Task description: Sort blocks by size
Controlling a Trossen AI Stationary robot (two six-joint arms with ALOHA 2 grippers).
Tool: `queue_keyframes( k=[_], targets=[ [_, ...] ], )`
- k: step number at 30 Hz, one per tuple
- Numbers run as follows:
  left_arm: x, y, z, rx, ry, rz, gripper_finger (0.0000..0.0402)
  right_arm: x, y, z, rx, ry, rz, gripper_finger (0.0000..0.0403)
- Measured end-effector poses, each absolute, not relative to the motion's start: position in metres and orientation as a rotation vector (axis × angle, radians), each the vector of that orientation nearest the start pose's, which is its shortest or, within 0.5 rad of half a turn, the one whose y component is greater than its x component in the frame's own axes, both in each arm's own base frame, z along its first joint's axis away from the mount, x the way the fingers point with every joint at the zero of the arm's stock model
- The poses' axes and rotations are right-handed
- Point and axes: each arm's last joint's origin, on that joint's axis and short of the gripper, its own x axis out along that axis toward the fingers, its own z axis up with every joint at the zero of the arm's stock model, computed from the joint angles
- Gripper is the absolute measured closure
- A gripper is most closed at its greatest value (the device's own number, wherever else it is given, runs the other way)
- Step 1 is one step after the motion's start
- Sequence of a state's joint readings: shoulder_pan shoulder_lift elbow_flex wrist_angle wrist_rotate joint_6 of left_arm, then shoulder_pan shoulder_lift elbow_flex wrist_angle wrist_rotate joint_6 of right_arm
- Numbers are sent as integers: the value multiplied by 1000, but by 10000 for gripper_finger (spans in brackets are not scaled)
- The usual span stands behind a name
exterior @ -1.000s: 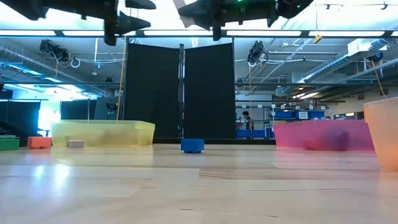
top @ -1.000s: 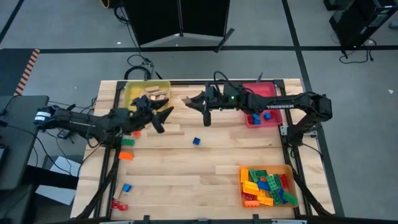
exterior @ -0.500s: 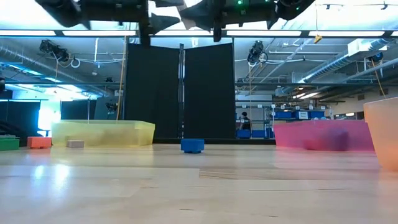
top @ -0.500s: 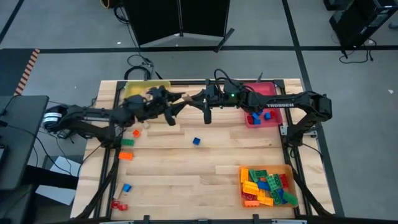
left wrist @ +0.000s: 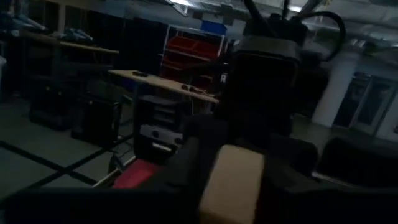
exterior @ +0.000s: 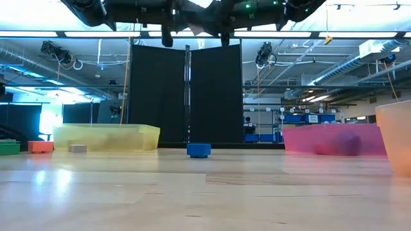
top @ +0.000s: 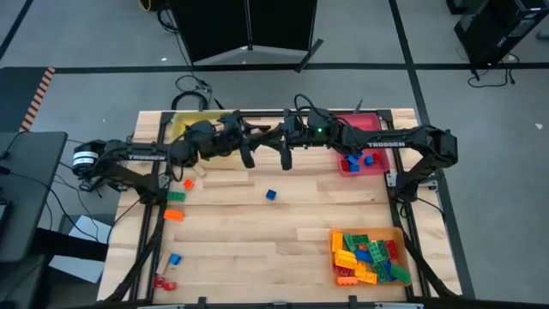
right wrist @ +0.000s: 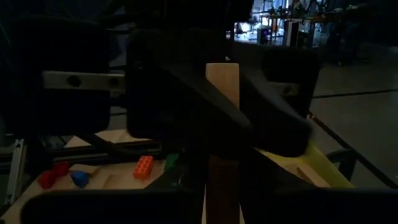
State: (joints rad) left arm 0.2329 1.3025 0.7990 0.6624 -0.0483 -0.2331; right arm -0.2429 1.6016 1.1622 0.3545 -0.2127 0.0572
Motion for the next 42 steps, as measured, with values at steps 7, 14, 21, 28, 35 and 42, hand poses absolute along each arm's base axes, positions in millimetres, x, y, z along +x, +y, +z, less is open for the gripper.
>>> queue_keyframes(
  k=[7, 14, 21, 28, 35, 42],
  targets=[
    [281, 67, 307, -159, -171, 204, 345, 361, -85, 308, 139, 98, -20, 312],
    [278, 79, 302, -215, -128, 266, 348, 360, -91, 303, 258, 138, -114, 262],
    [251, 109, 306, -259, -56, 426, 348, 356, -98, 295, 380, 210, -174, 193],
    [174, 150, 303, -365, 185, 771, 348, 355, -102, 293, 455, 222, -195, 144],
    [120, 178, 268, -563, 521, 1073, 348, 354, -105, 293, 440, 203, -302, 139],
    [105, 204, 229, -716, 756, 1166, 348, 354, -106, 294, 458, 182, -348, 152]
  ],
)
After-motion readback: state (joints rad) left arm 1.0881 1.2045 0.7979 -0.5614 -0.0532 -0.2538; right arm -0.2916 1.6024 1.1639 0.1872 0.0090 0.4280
